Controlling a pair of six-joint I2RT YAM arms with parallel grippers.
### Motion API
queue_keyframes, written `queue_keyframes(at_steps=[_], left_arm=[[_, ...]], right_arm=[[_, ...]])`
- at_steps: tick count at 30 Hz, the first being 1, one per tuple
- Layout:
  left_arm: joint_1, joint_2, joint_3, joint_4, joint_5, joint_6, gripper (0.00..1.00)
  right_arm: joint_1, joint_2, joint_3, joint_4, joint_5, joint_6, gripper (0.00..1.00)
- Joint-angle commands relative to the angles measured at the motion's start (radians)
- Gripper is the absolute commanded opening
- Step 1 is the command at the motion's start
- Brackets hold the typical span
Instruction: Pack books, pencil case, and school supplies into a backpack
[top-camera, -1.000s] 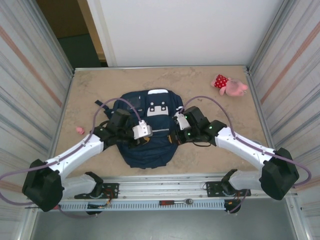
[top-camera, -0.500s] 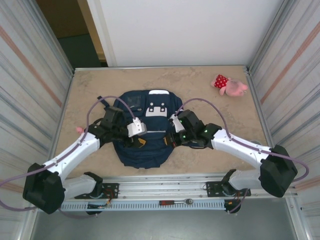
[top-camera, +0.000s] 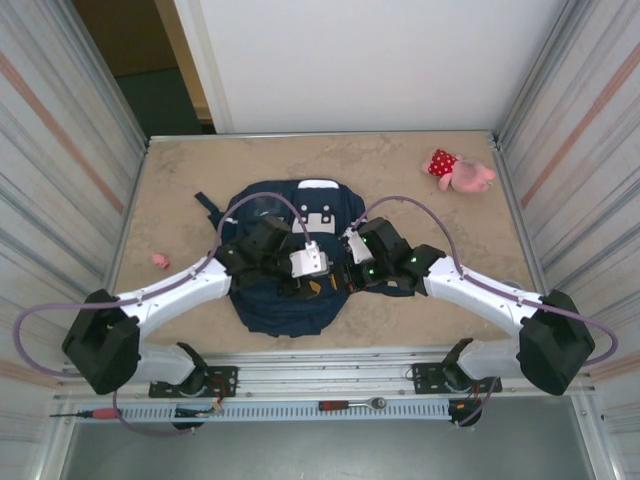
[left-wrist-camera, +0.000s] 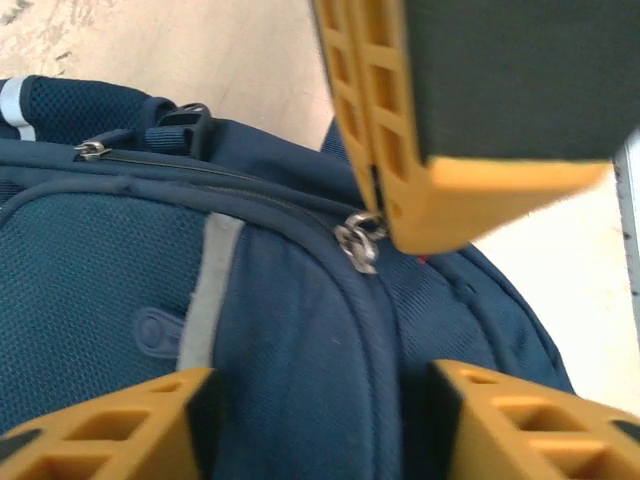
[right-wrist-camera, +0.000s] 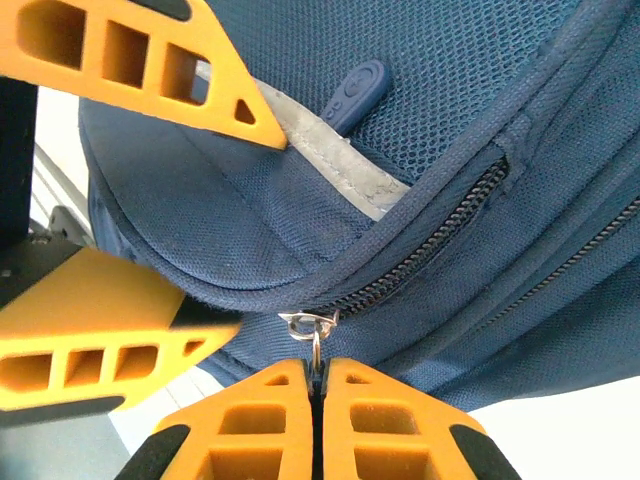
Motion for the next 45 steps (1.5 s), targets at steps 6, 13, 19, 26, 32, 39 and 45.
queue_keyframes(at_steps=[6,13,19,26,32,39,45], left_arm=[[-0.007,0.032,0.059,-0.013,0.031,0.034,0.06],[0.019,-0.046,0.009,-0.06,0.14,0.067,0.0],[0.019,-0.059,0.011,-0.13,0.283,0.134,0.0],[0.006,-0.061,0.021,-0.197,0.376,0.202,0.0],[0.014,-0.129,-0.034,-0.035,0.181,-0.069,0.63],[0.212,-0.336,-0.085,-0.003,-0.093,-0.667,0.86],[0.439,-0.396,-0.149,-0.111,-0.231,-0.96,0.87]], right_arm=[[-0.087,-0.044,0.001,-0.077,0.122,-0.014,0.0],[-0.199,-0.024,0.015,-0.046,0.18,-0.039,0.0],[-0.222,0.083,0.068,0.021,0.17,-0.06,0.0],[-0.265,0.173,0.096,0.073,0.166,-0.043,0.0],[-0.279,0.181,0.115,0.07,0.123,-0.045,0.36],[-0.292,0.052,0.22,-0.187,0.216,-0.037,0.71],[-0.212,0.111,0.331,-0.201,0.23,-0.022,0.69]])
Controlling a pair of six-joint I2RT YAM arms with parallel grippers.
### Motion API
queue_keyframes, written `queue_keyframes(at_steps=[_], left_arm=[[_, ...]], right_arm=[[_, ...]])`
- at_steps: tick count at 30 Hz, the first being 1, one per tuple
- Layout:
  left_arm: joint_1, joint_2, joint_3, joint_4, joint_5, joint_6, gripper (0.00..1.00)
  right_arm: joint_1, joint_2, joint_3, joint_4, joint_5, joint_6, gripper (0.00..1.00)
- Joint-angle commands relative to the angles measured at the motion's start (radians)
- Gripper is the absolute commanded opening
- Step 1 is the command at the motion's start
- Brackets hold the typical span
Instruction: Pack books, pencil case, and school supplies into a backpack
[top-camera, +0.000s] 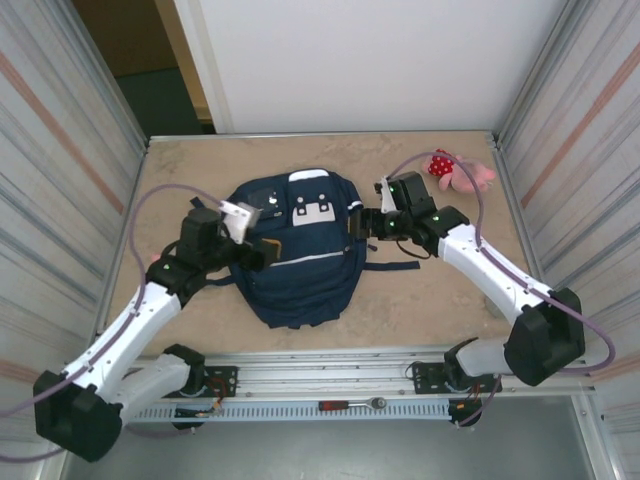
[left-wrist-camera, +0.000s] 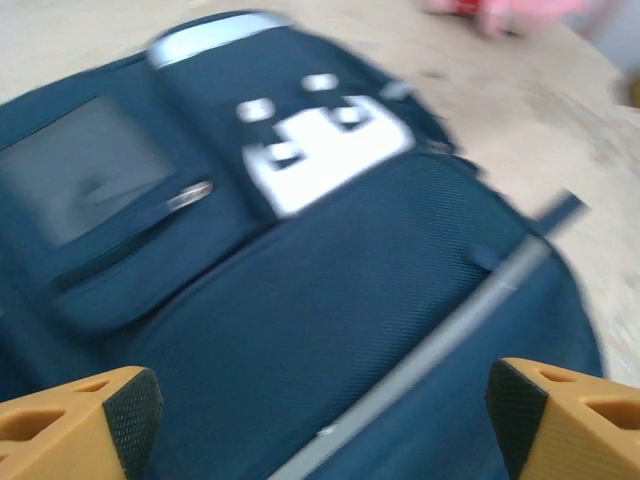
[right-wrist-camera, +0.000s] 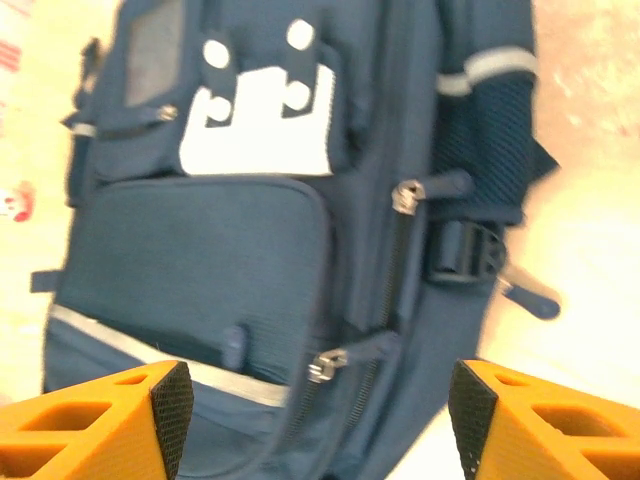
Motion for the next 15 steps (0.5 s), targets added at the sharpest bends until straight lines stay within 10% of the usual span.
queue_keyframes(at_steps=[1,8,15], left_arm=[[0.087,0.007,-0.05,-0.081,-0.071,-0.273,0.88],[0.098,0.13,-0.18,0.098,0.024,-0.414,0.84],[-0.02,0.39,-0.211,0.209,-0.09,-0.413,0.59]], right_arm=[[0.04,0.065,0.048,-0.055,0.05,0.023,0.69],[0.089,0.259,-0.083,0.113,0.006,0.117,0.61],[0.079,0.373,-0.262,0.228,0.05,0.222,0.39]])
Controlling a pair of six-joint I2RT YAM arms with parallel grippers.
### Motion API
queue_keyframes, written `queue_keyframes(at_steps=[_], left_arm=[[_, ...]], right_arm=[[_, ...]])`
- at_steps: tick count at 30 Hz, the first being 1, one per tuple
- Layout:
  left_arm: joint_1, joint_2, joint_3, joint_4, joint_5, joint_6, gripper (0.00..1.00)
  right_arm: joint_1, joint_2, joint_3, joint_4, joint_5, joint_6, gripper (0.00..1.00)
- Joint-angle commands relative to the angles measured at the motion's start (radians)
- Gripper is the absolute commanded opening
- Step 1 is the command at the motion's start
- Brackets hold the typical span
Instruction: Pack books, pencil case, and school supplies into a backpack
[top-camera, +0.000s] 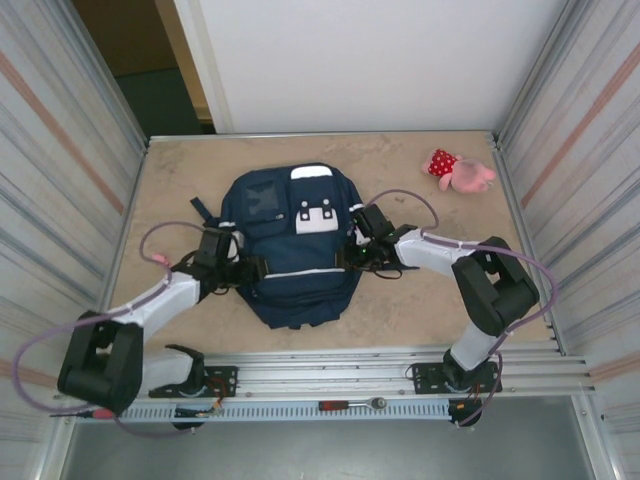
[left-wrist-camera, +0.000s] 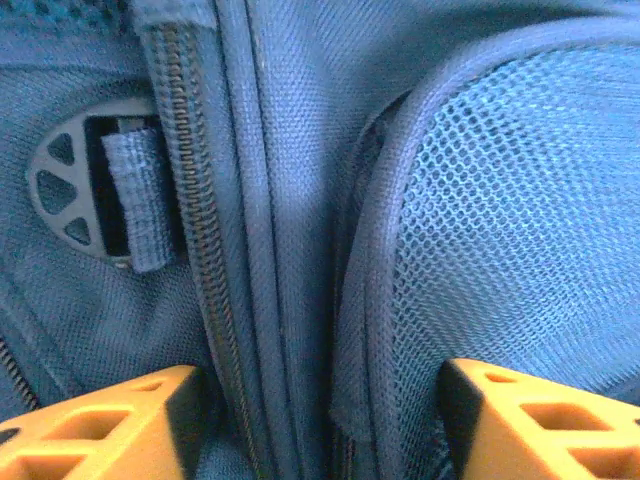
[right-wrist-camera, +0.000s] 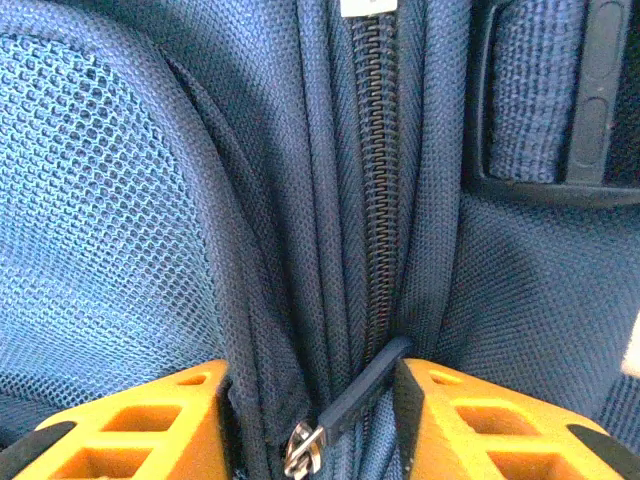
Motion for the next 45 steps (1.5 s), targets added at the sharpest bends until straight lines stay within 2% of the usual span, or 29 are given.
queue_keyframes(at_steps=[1,5,9,13,17,19,21,23,24,25,27,28,32,36,40,42,44,45], left_arm=[[-0.075,0.106,0.0,0.082,-0.042,-0.026,0.57],[-0.169,0.219,0.059,0.124,-0.062,-0.037,0.51],[-0.25,0.309,0.167,0.163,-0.096,-0.015,0.51],[-0.26,0.407,0.306,0.137,-0.104,-0.006,0.53],[-0.258,0.409,0.343,0.137,-0.13,-0.003,0.57],[-0.252,0.372,0.349,0.103,-0.159,0.016,0.65],[-0.227,0.295,0.338,0.068,-0.191,0.045,0.74],[-0.182,0.195,0.324,0.029,-0.21,0.076,0.81],[-0.16,0.126,0.317,0.008,-0.235,0.101,0.85],[-0.139,0.069,0.31,-0.006,-0.262,0.128,0.87],[-0.093,-0.069,0.279,-0.012,-0.331,0.194,0.91],[-0.069,-0.122,0.258,-0.002,-0.35,0.228,0.98],[0.021,-0.288,0.099,0.138,-0.425,0.381,0.99],[0.03,-0.36,-0.096,0.325,-0.519,0.492,0.99],[0.043,-0.364,-0.226,0.467,-0.55,0.554,0.99],[0.065,-0.343,-0.281,0.553,-0.553,0.571,0.99],[0.109,-0.301,-0.34,0.712,-0.519,0.585,0.99],[0.126,-0.29,-0.339,0.738,-0.472,0.604,0.99]], right_arm=[[-0.004,0.041,-0.076,-0.026,0.059,0.066,0.39],[-0.032,-0.03,-0.112,-0.036,0.083,0.07,0.41],[-0.104,-0.129,-0.156,-0.078,0.094,0.047,0.42],[-0.187,-0.199,-0.195,-0.082,0.075,0.006,0.44],[-0.23,-0.249,-0.175,-0.091,0.05,-0.049,0.47],[-0.234,-0.28,-0.145,-0.12,0.048,-0.073,0.52],[-0.239,-0.329,-0.102,-0.17,0.054,-0.093,0.65],[-0.244,-0.393,-0.069,-0.203,0.081,-0.11,0.74],[-0.256,-0.43,-0.052,-0.218,0.092,-0.126,0.82],[-0.271,-0.464,-0.036,-0.23,0.102,-0.141,1.0],[-0.318,-0.536,-0.009,-0.235,0.144,-0.189,0.99],[-0.34,-0.564,-0.006,-0.226,0.169,-0.212,0.99],[-0.452,-0.641,-0.079,-0.069,0.239,-0.343,0.99],[-0.566,-0.643,-0.215,0.113,0.203,-0.456,0.99],[-0.67,-0.605,-0.384,0.321,0.111,-0.51,0.99],[-0.687,-0.567,-0.445,0.408,0.097,-0.527,0.99],[-0.689,-0.521,-0.492,0.493,0.097,-0.564,0.99],[-0.688,-0.501,-0.514,0.538,0.098,-0.579,0.99]])
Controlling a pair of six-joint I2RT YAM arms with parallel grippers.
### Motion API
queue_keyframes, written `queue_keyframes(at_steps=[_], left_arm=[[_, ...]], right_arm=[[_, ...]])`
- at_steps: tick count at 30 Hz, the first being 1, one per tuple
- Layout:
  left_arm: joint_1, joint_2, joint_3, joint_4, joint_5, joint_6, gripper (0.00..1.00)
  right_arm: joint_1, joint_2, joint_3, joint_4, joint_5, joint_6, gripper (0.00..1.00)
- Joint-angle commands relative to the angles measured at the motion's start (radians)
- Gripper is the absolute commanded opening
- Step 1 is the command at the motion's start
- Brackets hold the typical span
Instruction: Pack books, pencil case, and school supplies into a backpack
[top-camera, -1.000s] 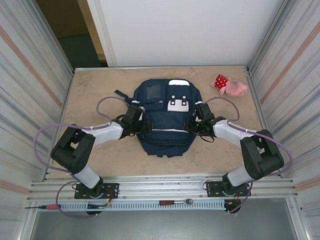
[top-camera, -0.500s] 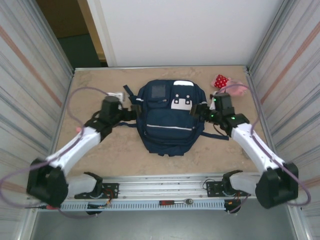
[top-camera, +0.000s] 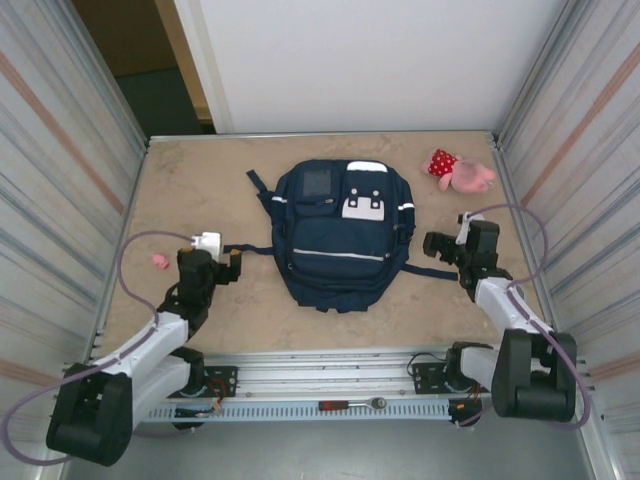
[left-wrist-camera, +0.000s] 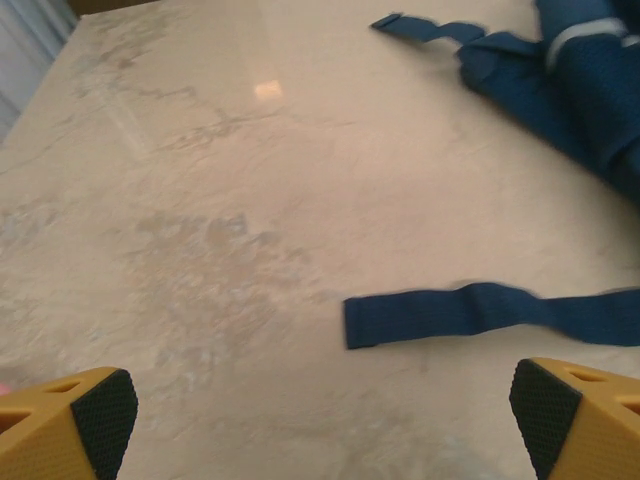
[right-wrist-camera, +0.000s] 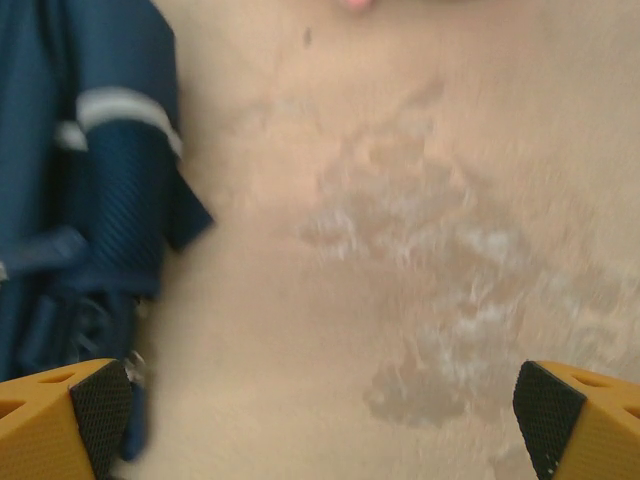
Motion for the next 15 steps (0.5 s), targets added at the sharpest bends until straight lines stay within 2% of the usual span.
queue_keyframes(at_steps=[1,3,4,5,6,7,8,9,10,11,12,15], left_arm=[[0.071,0.06,-0.048,0.362,0.087,0.094,0.99],[0.124,0.19,-0.089,0.616,0.126,0.096,0.99],[0.151,0.269,-0.082,0.705,0.151,0.101,0.99],[0.168,0.32,-0.037,0.687,0.17,0.077,0.99],[0.186,0.334,0.005,0.588,0.257,0.049,0.99],[0.2,0.422,0.037,0.626,0.342,0.071,0.99],[0.203,0.564,0.063,0.754,0.393,0.096,0.99],[0.202,0.632,0.095,0.775,0.366,0.1,0.99],[0.235,0.541,0.16,0.463,0.369,0.032,0.99],[0.275,0.545,0.203,0.439,0.363,-0.025,0.99],[0.282,0.577,0.191,0.51,0.385,-0.013,0.99],[0.253,0.558,0.183,0.48,0.332,-0.007,0.99]], right_arm=[[-0.005,0.056,-0.053,0.278,-0.033,-0.102,0.99],[-0.009,0.089,-0.048,0.331,-0.06,-0.131,0.99],[-0.009,0.109,-0.072,0.431,-0.076,-0.137,0.99],[-0.009,0.133,-0.088,0.515,-0.079,-0.136,0.99],[-0.009,0.161,-0.08,0.553,-0.083,-0.13,0.99],[-0.011,0.181,-0.035,0.482,-0.101,-0.132,0.99],[-0.009,0.209,-0.015,0.478,-0.124,-0.134,0.99],[-0.009,0.218,0.002,0.459,-0.138,-0.13,0.99],[-0.007,0.23,-0.004,0.489,-0.148,-0.114,0.99],[-0.005,0.232,-0.022,0.536,-0.154,-0.096,0.99],[0.004,0.253,-0.057,0.635,-0.154,-0.093,0.99],[0.065,0.418,-0.098,0.876,-0.03,-0.123,0.99]])
